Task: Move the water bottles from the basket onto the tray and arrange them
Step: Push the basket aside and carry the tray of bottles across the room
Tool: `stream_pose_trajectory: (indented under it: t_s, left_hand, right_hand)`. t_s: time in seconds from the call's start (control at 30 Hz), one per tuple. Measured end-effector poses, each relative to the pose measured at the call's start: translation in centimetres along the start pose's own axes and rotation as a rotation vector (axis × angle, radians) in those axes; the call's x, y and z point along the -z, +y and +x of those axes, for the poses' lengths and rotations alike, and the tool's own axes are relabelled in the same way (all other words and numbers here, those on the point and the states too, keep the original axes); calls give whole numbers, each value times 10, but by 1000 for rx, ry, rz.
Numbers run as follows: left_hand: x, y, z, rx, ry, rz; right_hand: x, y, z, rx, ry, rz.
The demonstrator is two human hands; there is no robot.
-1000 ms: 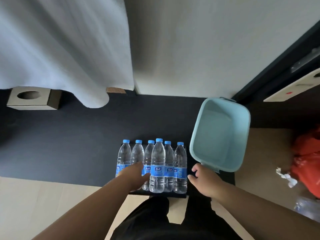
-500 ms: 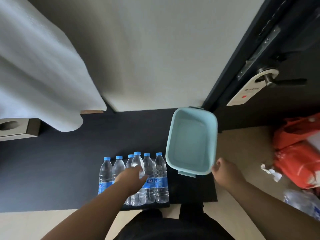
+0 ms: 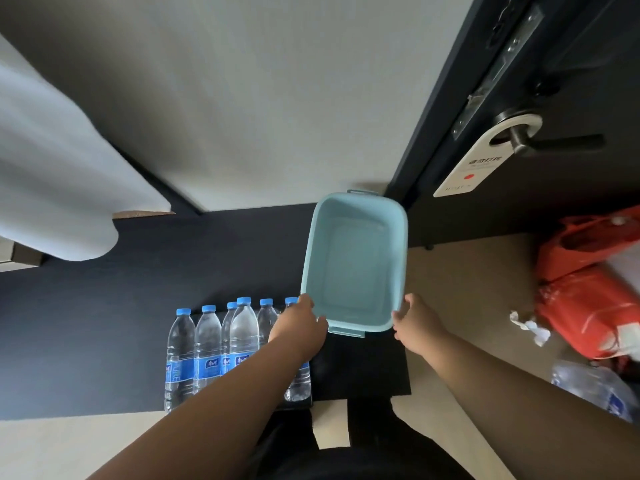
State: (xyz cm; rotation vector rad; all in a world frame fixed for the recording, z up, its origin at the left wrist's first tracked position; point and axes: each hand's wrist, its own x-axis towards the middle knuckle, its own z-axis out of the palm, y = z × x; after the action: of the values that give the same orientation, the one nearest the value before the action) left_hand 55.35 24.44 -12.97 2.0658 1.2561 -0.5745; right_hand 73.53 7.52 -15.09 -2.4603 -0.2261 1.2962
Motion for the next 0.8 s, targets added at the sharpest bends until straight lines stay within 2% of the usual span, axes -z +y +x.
stream_pose_trajectory:
  t_s: [0.1, 0.23, 0.43, 0.8]
  left_hand:
    - [-3, 2, 4, 60, -44, -109]
    - [1, 1, 5, 11, -28, -163]
    - [5, -8, 1, -64, -39, -117]
    - [27, -61, -10, -109, -30, -1]
  right_hand:
    - [8, -9, 14, 9, 3, -23]
    - [21, -19, 27, 23, -3, -35]
    - [29, -24, 28, 60, 45, -75]
    - [-16, -8, -12, -11, 108, -159]
